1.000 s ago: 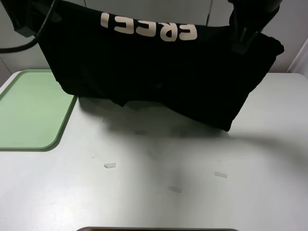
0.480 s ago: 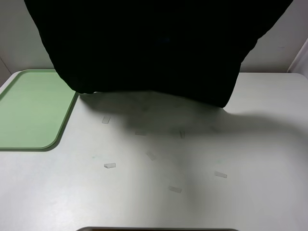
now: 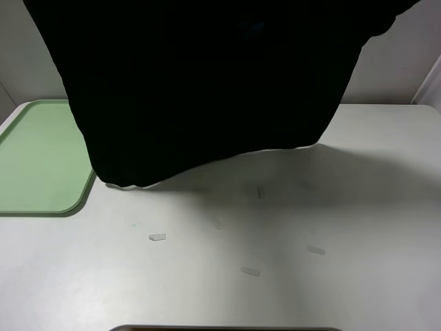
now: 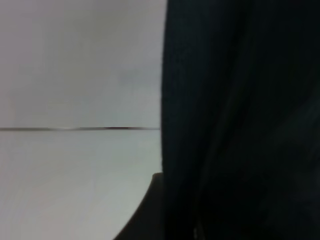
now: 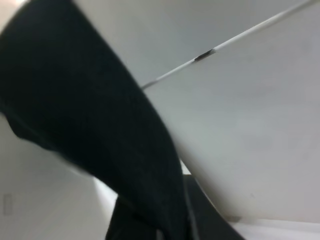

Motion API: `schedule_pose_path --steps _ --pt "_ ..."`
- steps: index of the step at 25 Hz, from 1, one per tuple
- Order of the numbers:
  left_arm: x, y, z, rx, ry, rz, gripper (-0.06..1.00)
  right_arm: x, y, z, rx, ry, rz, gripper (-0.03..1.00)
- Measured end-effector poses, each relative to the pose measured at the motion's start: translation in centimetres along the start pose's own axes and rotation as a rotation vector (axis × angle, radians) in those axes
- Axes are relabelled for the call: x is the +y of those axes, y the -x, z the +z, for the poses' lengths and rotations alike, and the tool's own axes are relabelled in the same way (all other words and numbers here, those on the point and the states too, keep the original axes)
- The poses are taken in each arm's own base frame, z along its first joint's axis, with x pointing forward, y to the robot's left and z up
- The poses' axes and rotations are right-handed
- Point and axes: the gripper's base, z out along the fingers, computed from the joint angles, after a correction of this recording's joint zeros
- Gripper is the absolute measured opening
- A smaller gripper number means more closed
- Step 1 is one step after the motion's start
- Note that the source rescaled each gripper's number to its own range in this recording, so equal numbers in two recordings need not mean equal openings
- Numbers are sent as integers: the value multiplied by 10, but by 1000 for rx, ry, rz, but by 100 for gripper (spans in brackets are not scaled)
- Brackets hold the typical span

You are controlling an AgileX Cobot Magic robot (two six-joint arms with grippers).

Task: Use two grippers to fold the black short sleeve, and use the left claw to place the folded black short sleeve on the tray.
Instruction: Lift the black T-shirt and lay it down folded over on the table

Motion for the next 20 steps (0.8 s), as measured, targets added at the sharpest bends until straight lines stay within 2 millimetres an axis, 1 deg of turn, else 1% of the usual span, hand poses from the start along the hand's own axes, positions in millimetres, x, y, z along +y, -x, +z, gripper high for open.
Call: schedule_pose_path --steps 3,6,14,20 --pt "-4 3 -7 -14 -8 4 0 1 -10 -21 -31 -7 28 0" --pt "-7 6 -18 -36 -6 -1 0 6 -21 -37 -47 -4 42 0" --pt "-20 12 -41 -86 -42 5 0 22 -55 -70 -74 4 94 0" --pt "-31 22 -62 -152 -52 5 0 25 -73 -99 -127 -27 133 0"
